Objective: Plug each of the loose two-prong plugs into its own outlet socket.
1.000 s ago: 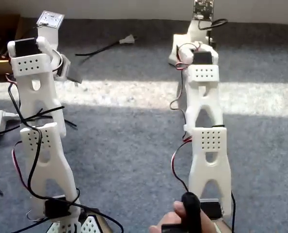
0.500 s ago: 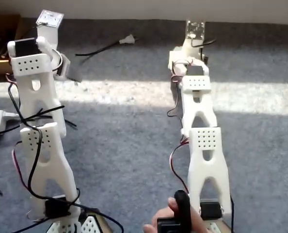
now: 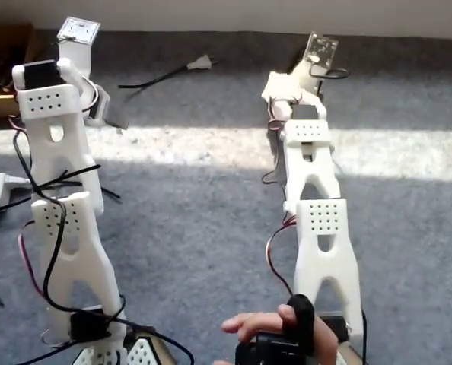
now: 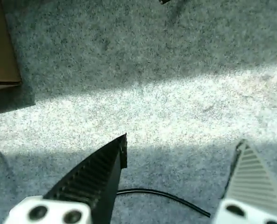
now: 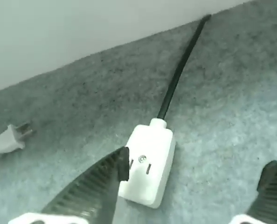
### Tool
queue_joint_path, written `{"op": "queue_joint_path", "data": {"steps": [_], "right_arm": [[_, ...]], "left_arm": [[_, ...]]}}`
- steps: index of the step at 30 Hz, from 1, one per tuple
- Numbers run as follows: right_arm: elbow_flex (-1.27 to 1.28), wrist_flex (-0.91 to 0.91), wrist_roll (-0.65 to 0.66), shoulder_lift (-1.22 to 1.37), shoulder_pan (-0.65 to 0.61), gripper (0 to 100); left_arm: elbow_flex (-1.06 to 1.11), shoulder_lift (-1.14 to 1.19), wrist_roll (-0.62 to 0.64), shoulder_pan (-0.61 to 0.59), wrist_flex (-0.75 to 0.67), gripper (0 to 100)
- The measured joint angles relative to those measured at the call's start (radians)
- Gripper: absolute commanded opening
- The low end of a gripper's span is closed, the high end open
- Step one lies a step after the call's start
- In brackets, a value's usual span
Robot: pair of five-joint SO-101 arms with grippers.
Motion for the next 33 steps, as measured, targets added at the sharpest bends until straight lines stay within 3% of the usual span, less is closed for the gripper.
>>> {"op": "queue_joint_path", "data": {"steps": [14,22,29,31,33], "right_arm": [[0.009,-0.27,-0.009,0.12,-0.005,41.4],[-0.051,-0.358,-0.196,0.15,0.002,41.4],[-0.054,-0.361,-0.218,0.15,0.003,41.3],[-0.038,-0.361,-0.218,0.15,0.003,37.1],[-0.026,-0.358,-0.213,0.15,0.003,25.8]], "left_arm": [[0.0,0.0,0.0,0.0,0.0,35],[0.0,0.077,0.0,0.002,-0.014,35],[0.0,0.086,0.0,0.005,-0.048,35],[0.0,0.086,0.0,0.005,-0.048,35],[0.0,0.086,0.0,0.005,-0.048,35]]}}
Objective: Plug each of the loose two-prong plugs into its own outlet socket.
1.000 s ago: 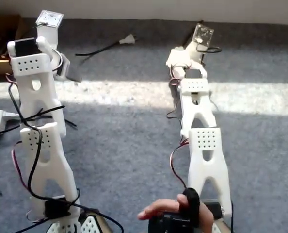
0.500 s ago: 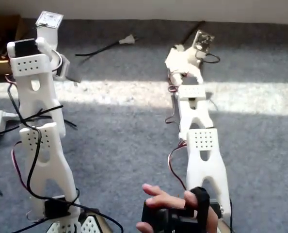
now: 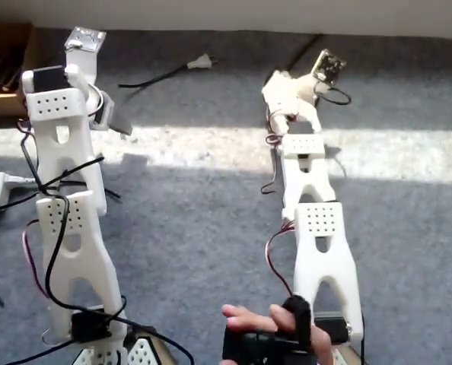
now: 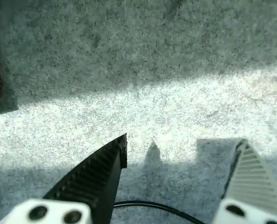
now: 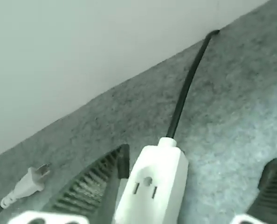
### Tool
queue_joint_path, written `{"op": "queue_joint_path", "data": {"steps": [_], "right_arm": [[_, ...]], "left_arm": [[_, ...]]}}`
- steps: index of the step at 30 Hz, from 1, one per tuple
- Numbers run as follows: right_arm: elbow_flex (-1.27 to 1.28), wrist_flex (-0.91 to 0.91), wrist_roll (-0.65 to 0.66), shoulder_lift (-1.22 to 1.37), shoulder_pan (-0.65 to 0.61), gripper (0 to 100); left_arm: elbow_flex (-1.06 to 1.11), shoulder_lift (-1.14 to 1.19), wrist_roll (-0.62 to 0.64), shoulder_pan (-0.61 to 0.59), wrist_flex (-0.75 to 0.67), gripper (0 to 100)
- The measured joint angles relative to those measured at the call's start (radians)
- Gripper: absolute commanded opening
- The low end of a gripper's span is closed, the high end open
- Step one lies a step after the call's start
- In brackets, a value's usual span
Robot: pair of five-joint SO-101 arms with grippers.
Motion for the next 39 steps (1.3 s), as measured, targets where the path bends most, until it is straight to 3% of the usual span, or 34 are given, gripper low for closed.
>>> {"op": "queue_joint_path", "data": {"steps": [3,4,10,14,16,20,26,31,39], "right_arm": [[0.0,0.031,0.061,0.0,0.002,3.3],[0.0,0.035,0.086,0.0,0.002,0.0],[0.002,0.041,0.176,0.0,0.0,26.9],[0.002,0.041,0.087,0.0,-0.002,50.9],[0.002,0.041,0.057,0.0,-0.002,58.1],[-0.002,0.052,-0.017,-0.005,-0.011,58.7],[-0.058,0.209,-0.077,-0.014,-0.02,58.4],[-0.083,0.241,-0.11,-0.014,-0.018,47.8],[-0.025,0.267,-0.032,-0.012,-0.005,7.3]], "left_arm": [[0.0,0.0,0.0,0.0,0.0,35],[0.0,0.0,0.0,0.0,0.0,35],[0.0,0.0,0.0,0.0,-0.003,35],[0.0,0.0,0.0,0.0,-0.006,35],[0.0,0.0,0.0,0.0,-0.006,35],[0.0,0.0,0.0,0.0,-0.006,35],[0.0,0.0,0.0,0.002,-0.006,35],[0.0,0.0,0.0,0.006,-0.006,35],[0.0,0.0,0.0,0.006,-0.006,35]]}}
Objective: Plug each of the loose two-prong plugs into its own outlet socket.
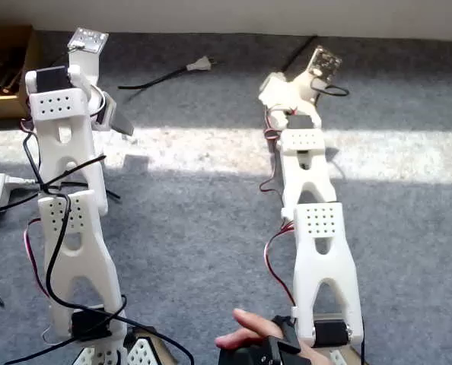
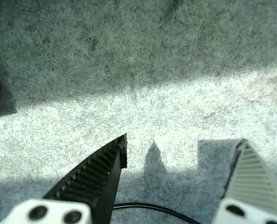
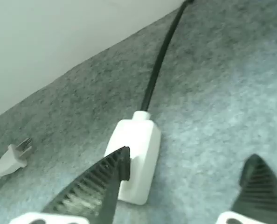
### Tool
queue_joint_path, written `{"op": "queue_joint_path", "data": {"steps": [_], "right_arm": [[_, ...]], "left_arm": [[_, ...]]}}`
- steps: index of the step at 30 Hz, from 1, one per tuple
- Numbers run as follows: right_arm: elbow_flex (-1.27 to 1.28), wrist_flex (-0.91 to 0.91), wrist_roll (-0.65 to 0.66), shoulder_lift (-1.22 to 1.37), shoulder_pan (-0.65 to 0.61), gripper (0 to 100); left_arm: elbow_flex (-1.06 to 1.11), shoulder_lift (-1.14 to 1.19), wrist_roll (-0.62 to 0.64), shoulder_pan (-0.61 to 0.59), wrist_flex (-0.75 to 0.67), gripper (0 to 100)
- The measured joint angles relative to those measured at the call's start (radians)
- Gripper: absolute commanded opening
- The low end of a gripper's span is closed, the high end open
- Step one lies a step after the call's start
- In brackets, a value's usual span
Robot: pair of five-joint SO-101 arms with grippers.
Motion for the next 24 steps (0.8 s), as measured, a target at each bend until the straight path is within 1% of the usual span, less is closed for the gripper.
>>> {"op": "queue_joint_path", "data": {"steps": [2,5,10,13,17,19,24], "right_arm": [[0.005,0.0,-0.006,0.0,0.003,0.3],[0.005,-0.002,-0.006,0.0,0.006,0.9],[0.006,-0.002,0.037,0.005,0.038,0.5],[-0.068,0.074,0.04,0.009,0.058,0.5],[-0.232,0.255,0.043,0.011,0.077,0.8],[-0.308,0.371,0.048,0.008,0.087,4.8],[-0.336,0.618,0.04,-0.012,0.083,22.4]], "left_arm": [[0.0,0.0,0.0,0.0,0.0,35],[0.0,0.0,0.0,0.0,0.0,35],[0.0,0.0,0.0,0.0,0.0,35],[0.0,0.0,0.0,0.0,0.0,35],[0.0,0.0,0.0,0.0,0.0,35],[0.0,0.0,0.0,0.0,0.0,35],[0.0,0.0,0.0,0.0,0.0,35]]}}
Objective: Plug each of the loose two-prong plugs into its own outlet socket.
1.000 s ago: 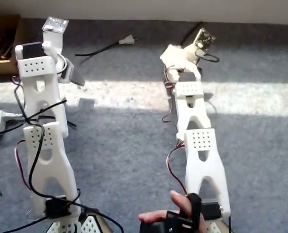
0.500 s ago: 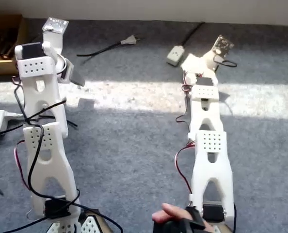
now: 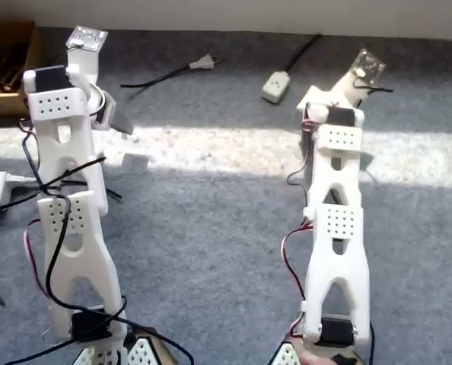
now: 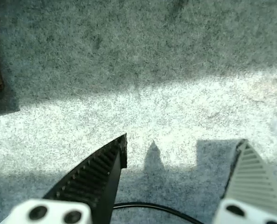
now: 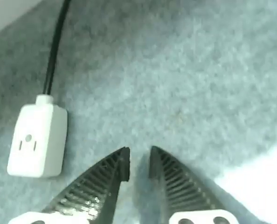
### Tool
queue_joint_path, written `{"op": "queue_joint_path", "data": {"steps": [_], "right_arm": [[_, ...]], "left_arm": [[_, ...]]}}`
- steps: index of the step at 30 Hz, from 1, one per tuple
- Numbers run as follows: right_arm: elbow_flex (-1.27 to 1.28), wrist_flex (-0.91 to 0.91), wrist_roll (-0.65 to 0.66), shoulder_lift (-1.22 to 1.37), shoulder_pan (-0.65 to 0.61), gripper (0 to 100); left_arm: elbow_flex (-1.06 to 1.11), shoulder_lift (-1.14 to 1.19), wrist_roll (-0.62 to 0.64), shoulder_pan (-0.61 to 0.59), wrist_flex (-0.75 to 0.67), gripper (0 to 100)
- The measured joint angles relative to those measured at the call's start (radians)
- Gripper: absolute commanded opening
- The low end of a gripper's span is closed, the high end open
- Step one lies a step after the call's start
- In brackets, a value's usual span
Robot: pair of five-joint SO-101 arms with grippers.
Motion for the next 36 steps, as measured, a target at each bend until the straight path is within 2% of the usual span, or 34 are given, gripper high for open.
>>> {"op": "queue_joint_path", "data": {"steps": [4,6,9,15,17,20,24,27,31,36], "right_arm": [[-0.003,0.064,-0.132,-0.02,-0.021,25.2],[-0.003,0.104,-0.129,-0.029,-0.008,25.2],[-0.005,0.203,0.0,-0.038,0.034,25.2],[-0.009,0.491,0.42,-0.129,0.114,25.2],[-0.009,0.545,0.465,-0.222,0.124,25.2],[-0.009,0.552,0.486,-0.402,0.135,25.2],[0.003,0.552,0.506,-0.628,0.152,25.2],[0.157,0.552,0.563,-0.787,0.133,25.2],[0.517,0.552,0.623,-0.982,0.118,25.2],[0.852,0.539,0.638,-1.185,0.173,25.2]], "left_arm": [[0.0,0.0,0.0,0.0,0.0,35],[0.0,0.0,0.0,0.0,0.0,35],[0.0,0.0,0.0,0.0,0.0,36],[-0.005,0.0,0.0,0.035,0.0,36],[-0.046,0.0,0.021,0.044,0.02,35],[-0.121,-0.031,0.091,0.051,0.057,35],[-0.146,-0.141,0.114,0.061,0.064,35],[-0.143,-0.229,0.114,0.091,0.069,35],[-0.071,-0.362,0.101,0.124,0.069,35],[0.103,-0.516,0.06,0.115,0.069,35]]}}
